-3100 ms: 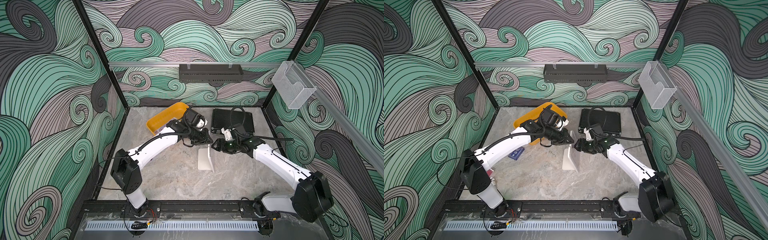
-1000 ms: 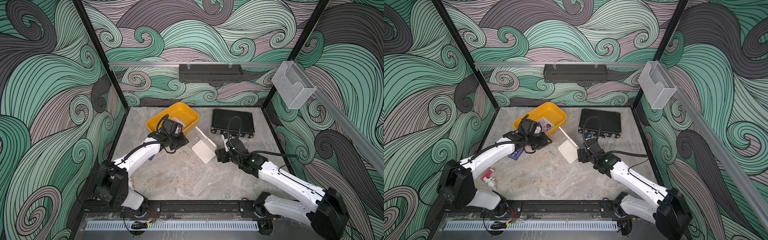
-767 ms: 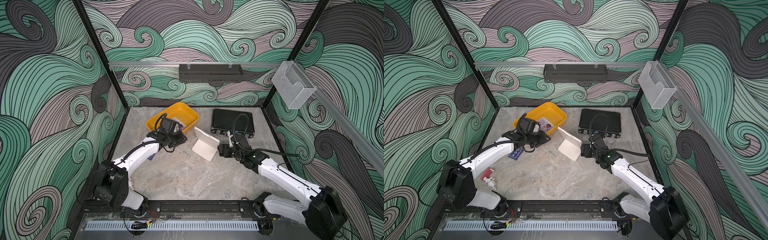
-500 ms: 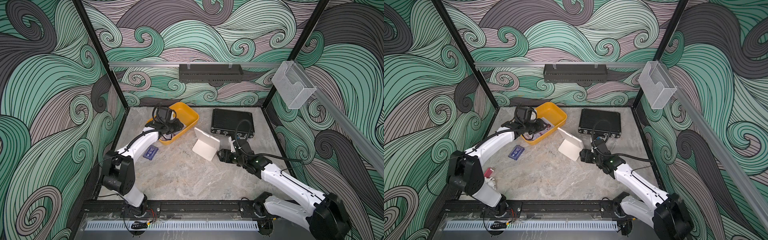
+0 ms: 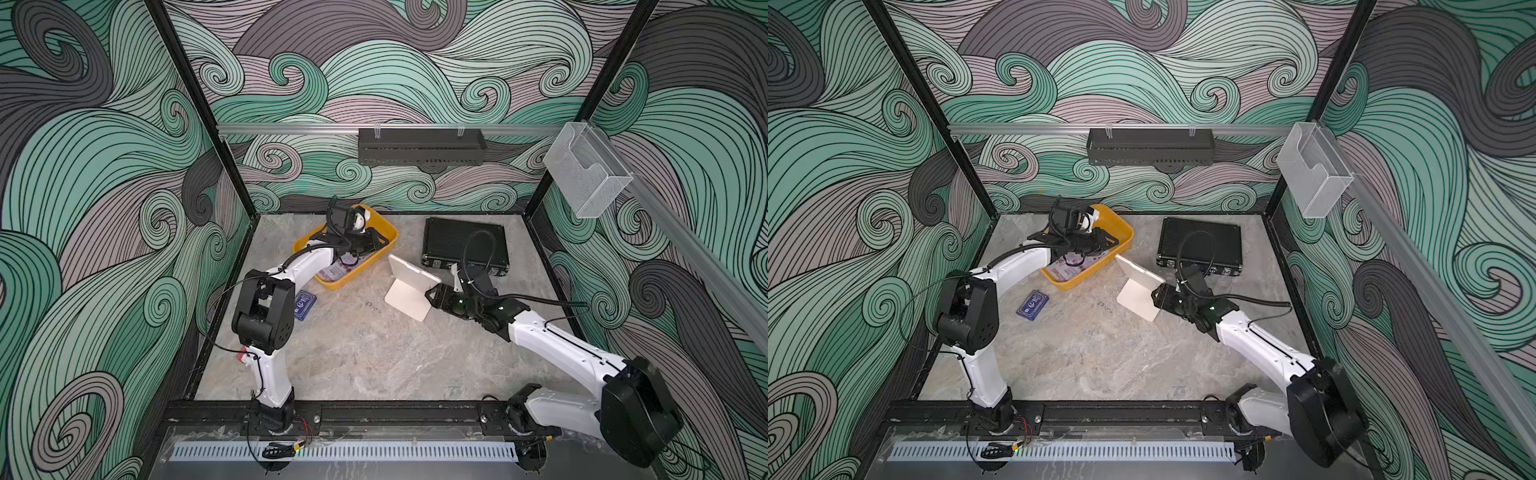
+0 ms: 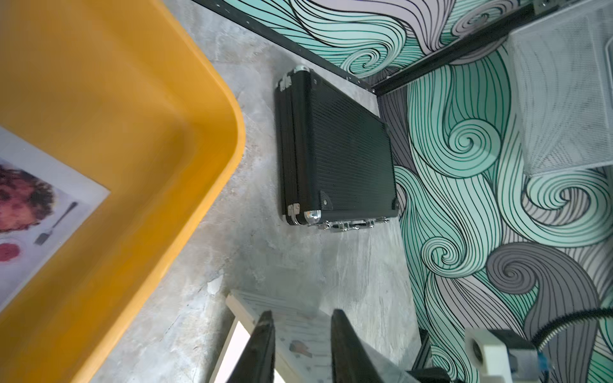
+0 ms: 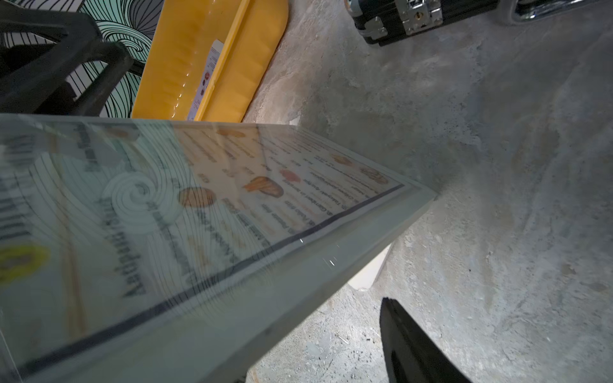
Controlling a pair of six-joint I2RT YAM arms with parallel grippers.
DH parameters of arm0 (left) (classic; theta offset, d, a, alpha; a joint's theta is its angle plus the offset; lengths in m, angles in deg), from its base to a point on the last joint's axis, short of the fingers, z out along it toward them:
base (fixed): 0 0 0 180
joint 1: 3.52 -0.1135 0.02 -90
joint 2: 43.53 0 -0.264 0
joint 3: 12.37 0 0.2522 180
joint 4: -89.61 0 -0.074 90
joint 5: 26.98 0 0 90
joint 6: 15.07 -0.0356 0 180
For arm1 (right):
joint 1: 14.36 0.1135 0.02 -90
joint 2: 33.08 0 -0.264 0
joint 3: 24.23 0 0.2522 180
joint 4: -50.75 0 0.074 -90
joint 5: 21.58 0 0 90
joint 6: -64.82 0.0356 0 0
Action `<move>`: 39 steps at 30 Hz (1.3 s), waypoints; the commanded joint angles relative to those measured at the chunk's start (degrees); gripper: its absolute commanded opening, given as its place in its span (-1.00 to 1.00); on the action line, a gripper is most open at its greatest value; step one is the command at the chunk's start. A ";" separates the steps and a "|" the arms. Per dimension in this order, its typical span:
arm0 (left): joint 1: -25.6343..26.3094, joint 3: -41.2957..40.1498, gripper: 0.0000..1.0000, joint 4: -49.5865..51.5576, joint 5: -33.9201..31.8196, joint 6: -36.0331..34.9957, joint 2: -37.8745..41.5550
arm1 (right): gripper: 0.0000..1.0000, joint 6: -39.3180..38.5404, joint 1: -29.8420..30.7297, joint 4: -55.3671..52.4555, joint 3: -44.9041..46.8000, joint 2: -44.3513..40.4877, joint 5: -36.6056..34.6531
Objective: Replace the menus in the menu holders
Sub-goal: Adjust the menu holder at the center of the board.
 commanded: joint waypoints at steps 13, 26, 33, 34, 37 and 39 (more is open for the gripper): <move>7.83 -11.28 -0.46 2.86 7.00 -11.75 6.42 | 0.26 -2.59 -7.79 0.10 -4.78 3.44 3.43; 16.19 -22.07 -0.45 -2.30 4.22 -6.17 13.27 | 0.28 -7.74 -10.43 -3.86 -5.21 2.53 9.94; 20.31 -25.28 -0.37 -5.40 1.35 -5.30 13.70 | 0.35 -10.98 -10.88 -8.87 -7.53 2.03 13.96; 20.71 -25.14 -0.37 -5.48 1.22 -5.27 13.46 | 0.36 -11.25 -11.04 -9.50 -7.78 1.88 14.00; 22.04 -25.40 -0.37 -6.92 0.94 -3.78 12.68 | 0.37 -11.29 -12.08 -11.51 -8.12 0.65 13.04; 23.08 -25.99 -0.37 -7.75 -0.20 -2.87 13.08 | 0.37 -11.13 -13.58 -14.81 -8.03 -1.05 11.58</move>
